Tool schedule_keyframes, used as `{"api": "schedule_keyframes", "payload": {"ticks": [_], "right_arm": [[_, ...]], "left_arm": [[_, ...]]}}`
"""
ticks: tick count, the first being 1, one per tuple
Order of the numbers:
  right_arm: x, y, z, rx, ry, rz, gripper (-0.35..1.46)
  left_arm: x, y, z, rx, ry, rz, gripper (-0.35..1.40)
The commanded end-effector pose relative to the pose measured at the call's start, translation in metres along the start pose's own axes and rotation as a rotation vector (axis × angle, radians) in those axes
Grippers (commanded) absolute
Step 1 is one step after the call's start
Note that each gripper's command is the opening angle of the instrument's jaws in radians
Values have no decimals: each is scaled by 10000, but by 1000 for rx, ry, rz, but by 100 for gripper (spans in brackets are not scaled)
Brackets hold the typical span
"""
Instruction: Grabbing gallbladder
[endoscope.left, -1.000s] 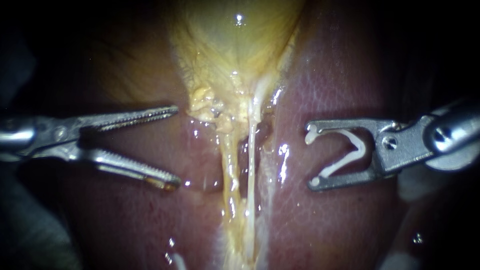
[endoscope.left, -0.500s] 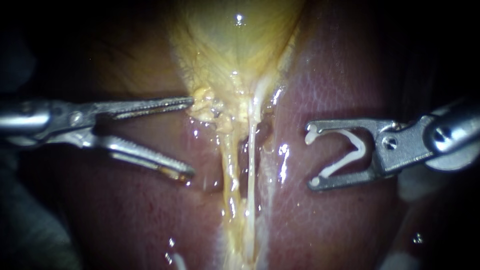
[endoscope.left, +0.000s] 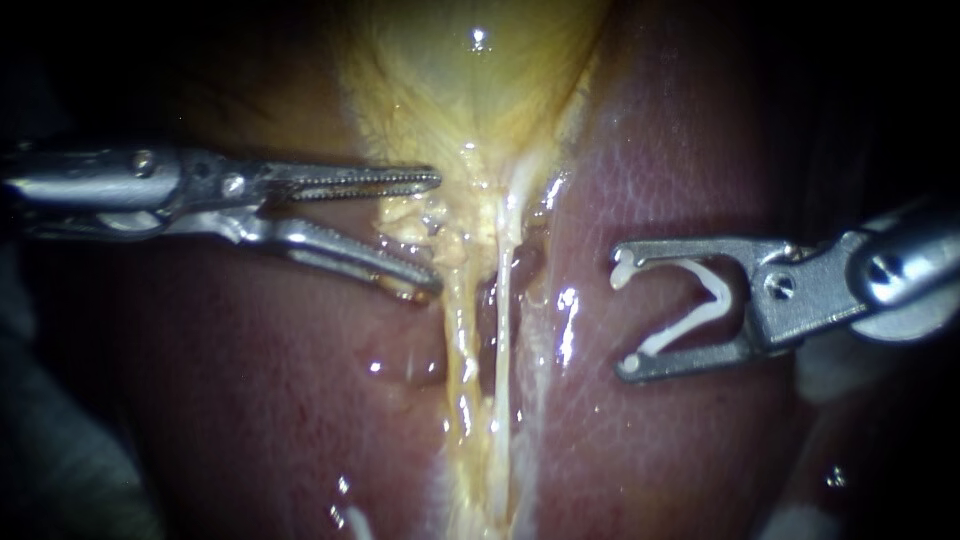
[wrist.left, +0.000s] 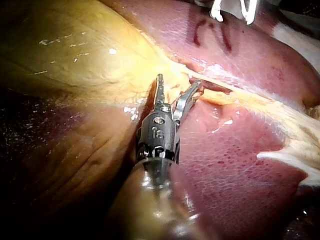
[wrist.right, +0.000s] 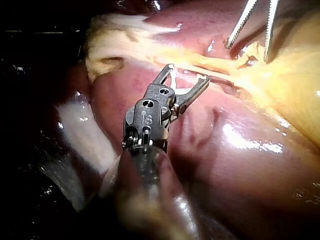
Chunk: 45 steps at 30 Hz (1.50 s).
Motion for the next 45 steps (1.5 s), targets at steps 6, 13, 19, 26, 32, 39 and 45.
{"api": "schedule_keyframes", "payload": {"ticks": [6, 13, 19, 26, 32, 39, 45], "right_arm": [[0, 0, 0, 0, 0, 0, 49], [0, 0, 0, 0, 0, 0, 49], [0, 0, 0, 0, 0, 0, 49], [0, 0, 0, 0, 0, 0, 49], [0, 0, 0, 0, 0, 0, 49], [0, 0, 0, 0, 0, 0, 49], [0, 0, 0, 0, 0, 0, 49]], "left_arm": [[-3, -11, 3, 6, -18, 2, 49], [-6, -18, 5, 6, -24, 2, 51], [-3, -22, 4, 14, -25, 0, 54], [2, -26, 3, 29, -26, -5, 42], [5, -25, 4, 37, -35, -24, 24], [7, -15, 1, 51, -53, -50, -16], [12, -3, 0, 57, -56, -55, -15]]}}
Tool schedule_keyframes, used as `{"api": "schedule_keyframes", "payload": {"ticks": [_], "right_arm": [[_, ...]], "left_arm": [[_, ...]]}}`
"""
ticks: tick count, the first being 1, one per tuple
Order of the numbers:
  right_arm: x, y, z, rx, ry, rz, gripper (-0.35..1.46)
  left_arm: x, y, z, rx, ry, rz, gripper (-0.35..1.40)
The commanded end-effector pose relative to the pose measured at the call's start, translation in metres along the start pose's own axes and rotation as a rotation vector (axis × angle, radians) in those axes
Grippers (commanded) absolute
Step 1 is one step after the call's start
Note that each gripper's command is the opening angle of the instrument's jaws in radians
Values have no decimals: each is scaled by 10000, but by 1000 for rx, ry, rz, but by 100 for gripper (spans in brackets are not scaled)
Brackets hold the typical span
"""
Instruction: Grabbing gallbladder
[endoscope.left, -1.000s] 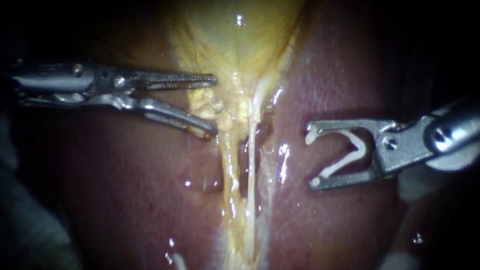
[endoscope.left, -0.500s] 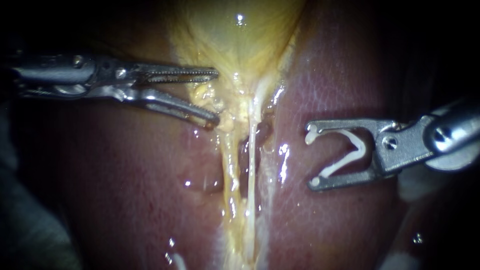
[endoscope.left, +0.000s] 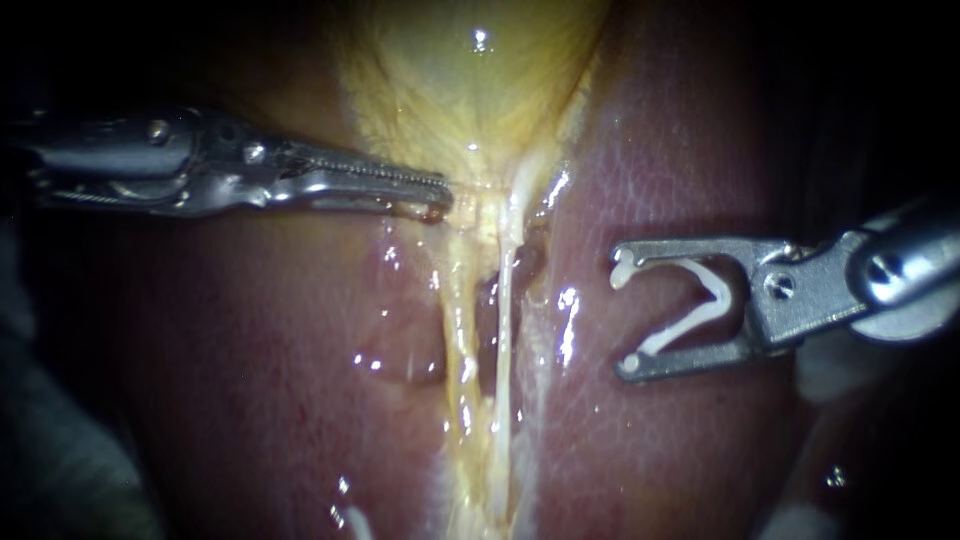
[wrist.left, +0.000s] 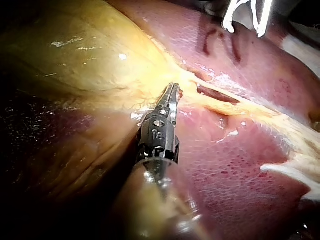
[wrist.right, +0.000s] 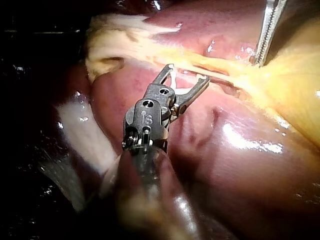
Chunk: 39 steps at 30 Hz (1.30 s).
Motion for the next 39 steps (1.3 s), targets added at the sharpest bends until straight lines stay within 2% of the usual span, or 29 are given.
{"api": "schedule_keyframes", "payload": {"ticks": [1, 9, 11, 14, 21, 28, 33, 39], "right_arm": [[0, 0, 0, 0, 0, 0, 49], [0, 0, 0, 0, 0, 0, 49], [0, 0, 0, 0, 0, 0, 49], [0, 0, 0, 0, 0, 0, 49], [0, 0, -1, 1, 0, -1, 49], [0, 0, -1, 1, 0, -1, 49], [0, 0, -1, 1, 0, -1, 49], [0, 0, -1, 1, 0, -1, 49]], "left_arm": [[0, 1, 0, 1, 0, 0, -13], [-1, 4, -1, 6, -8, 0, -8], [-1, 5, -1, 7, -9, 0, -13], [0, 7, -4, 6, -9, -1, -33], [6, 12, -15, -4, -9, -16, -35], [12, 12, -45, -23, -10, -67, -35], [14, 10, -71, -26, -14, -79, -35], [20, 6, -94, -19, 8, -86, -35]]}}
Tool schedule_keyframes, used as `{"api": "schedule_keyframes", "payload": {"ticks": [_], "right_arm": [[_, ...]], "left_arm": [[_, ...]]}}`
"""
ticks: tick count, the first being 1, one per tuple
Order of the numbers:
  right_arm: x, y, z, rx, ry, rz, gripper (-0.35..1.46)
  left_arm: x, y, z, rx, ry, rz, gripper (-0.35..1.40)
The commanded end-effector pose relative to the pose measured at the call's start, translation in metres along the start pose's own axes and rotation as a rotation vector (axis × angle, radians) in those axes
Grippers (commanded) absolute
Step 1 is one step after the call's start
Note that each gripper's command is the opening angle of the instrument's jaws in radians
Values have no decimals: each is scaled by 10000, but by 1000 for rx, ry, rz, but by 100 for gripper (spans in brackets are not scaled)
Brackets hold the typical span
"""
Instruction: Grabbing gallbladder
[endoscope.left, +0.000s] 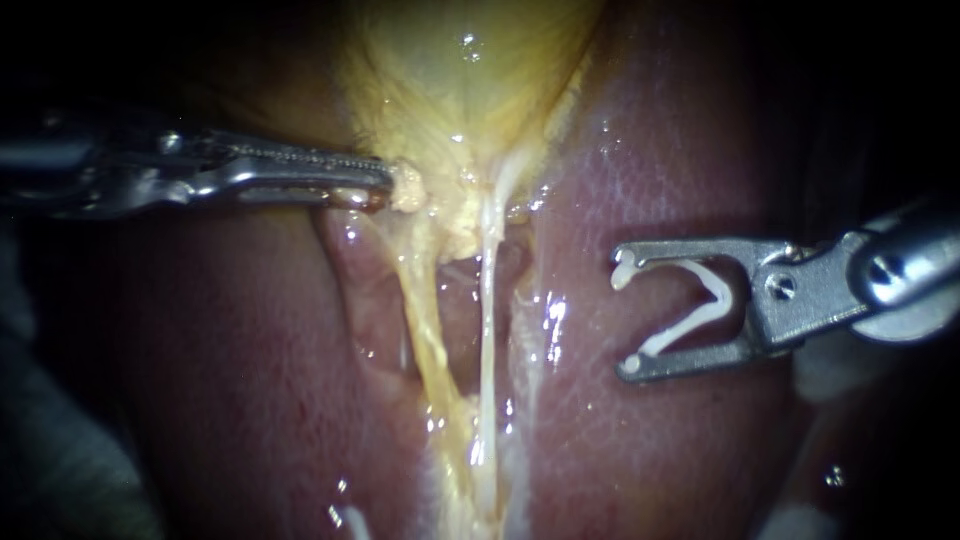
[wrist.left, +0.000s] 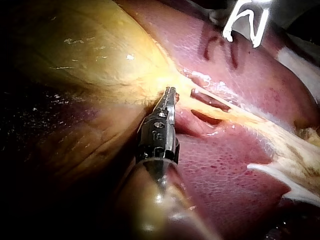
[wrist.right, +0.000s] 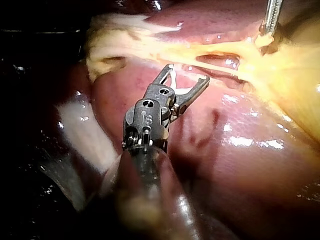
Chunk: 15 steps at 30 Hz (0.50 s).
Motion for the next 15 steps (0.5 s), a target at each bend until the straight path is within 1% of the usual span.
{"api": "schedule_keyframes", "payload": {"ticks": [1, 5, 8, 15], "right_arm": [[0, 0, 0, 0, 0, 0, 49], [0, 0, 0, 0, 0, 0, 49], [0, 0, 0, 0, 0, 0, 49], [0, 0, 0, 0, 0, 0, 49]], "left_arm": [[2, 0, -3, 1, 5, -1, -35], [10, 1, -14, 5, 21, -9, -35], [15, 1, -18, 7, 29, -15, -35], [16, 1, -19, 11, 29, -19, -35]]}}
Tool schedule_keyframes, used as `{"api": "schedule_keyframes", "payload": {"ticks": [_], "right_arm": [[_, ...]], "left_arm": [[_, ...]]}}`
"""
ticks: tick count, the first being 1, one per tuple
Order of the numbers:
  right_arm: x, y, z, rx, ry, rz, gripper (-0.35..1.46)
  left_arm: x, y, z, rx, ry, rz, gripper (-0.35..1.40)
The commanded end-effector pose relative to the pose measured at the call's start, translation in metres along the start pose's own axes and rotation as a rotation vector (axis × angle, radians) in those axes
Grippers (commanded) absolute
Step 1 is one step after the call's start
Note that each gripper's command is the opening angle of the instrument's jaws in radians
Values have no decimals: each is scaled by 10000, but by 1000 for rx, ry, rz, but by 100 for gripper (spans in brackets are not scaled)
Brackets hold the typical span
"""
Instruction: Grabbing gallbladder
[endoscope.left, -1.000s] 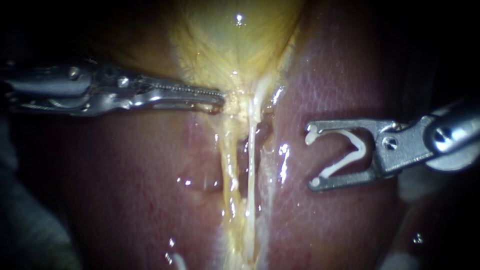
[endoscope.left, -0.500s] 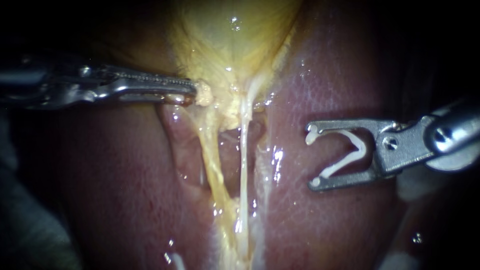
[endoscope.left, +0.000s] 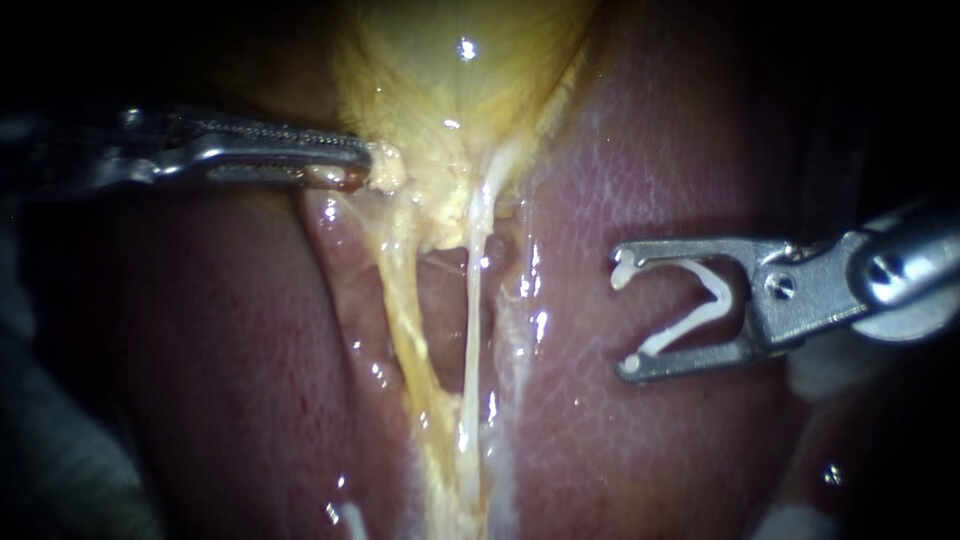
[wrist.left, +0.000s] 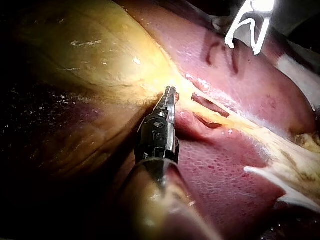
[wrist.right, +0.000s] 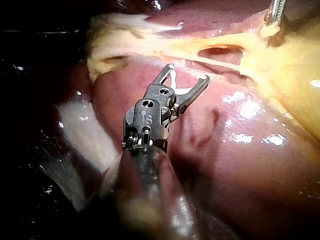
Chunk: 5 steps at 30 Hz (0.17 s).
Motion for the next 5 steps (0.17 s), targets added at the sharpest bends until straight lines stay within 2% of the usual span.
{"api": "schedule_keyframes", "payload": {"ticks": [1, 5], "right_arm": [[0, 0, 0, 0, 0, 0, 49], [0, 0, 1, 0, 0, 0, 49]], "left_arm": [[0, 0, 1, 1, -1, 0, -35], [0, -1, 2, 3, -1, -1, -35]]}}
